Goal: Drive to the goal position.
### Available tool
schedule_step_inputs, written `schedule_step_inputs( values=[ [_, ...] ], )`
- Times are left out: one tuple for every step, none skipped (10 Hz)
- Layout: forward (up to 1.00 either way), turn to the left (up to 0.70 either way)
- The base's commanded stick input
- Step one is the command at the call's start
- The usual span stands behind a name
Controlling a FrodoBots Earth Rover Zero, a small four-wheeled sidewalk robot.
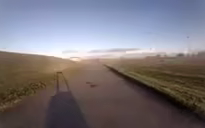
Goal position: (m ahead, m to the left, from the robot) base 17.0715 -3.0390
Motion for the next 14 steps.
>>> schedule_step_inputs(
  values=[
    [0.70,0.00],
    [0.70,0.00],
    [0.70,0.00],
    [0.70,0.00],
    [0.70,0.00],
    [0.70,0.00],
    [0.70,0.00],
    [0.70,0.00],
    [0.70,0.00],
    [0.70,0.00],
    [0.70,0.00],
    [0.70,0.00],
    [0.70,0.00],
    [0.70,0.00]
  ],
)
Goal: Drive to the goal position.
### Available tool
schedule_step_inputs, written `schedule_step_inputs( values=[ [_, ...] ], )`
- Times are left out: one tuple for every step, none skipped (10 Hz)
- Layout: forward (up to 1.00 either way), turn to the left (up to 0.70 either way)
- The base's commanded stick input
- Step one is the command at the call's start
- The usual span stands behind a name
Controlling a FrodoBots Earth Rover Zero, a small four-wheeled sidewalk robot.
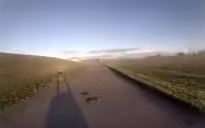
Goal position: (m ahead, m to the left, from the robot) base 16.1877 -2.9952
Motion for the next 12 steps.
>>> schedule_step_inputs(
  values=[
    [0.70,0.00],
    [0.70,0.00],
    [0.70,0.00],
    [0.70,0.00],
    [0.70,0.00],
    [0.70,0.00],
    [0.70,0.00],
    [0.70,0.00],
    [0.70,0.00],
    [0.70,0.00],
    [0.70,0.00],
    [0.70,0.00]
  ],
)
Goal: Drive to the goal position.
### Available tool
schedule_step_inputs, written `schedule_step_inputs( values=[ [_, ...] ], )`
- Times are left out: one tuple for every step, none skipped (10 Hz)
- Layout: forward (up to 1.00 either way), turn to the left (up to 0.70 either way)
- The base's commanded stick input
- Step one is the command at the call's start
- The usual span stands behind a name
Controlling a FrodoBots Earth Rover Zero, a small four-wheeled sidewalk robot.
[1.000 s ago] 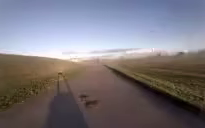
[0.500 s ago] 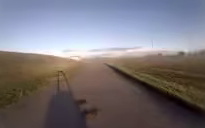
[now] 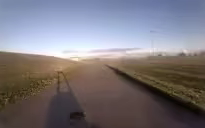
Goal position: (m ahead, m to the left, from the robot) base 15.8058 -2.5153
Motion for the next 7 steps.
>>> schedule_step_inputs(
  values=[
    [0.70,0.00],
    [0.70,0.00],
    [0.70,0.00],
    [0.70,0.00],
    [0.70,0.00],
    [0.70,0.00],
    [0.70,0.00]
  ],
)
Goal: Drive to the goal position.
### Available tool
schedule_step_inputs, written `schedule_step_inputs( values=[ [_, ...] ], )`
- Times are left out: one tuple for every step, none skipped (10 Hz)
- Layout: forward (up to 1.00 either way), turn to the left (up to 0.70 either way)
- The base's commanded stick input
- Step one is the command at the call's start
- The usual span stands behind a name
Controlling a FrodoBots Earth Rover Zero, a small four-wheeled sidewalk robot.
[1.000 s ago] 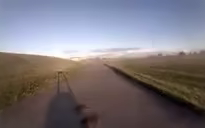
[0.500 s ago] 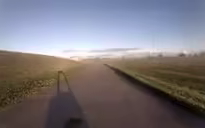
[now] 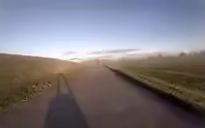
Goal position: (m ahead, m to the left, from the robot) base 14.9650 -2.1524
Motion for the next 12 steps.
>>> schedule_step_inputs(
  values=[
    [0.70,0.00],
    [0.70,0.00],
    [0.70,0.00],
    [0.70,0.00],
    [0.70,0.00],
    [0.70,0.00],
    [0.70,0.00],
    [0.70,0.00],
    [0.70,0.00],
    [0.70,0.00],
    [0.70,0.00],
    [0.70,0.00]
  ],
)
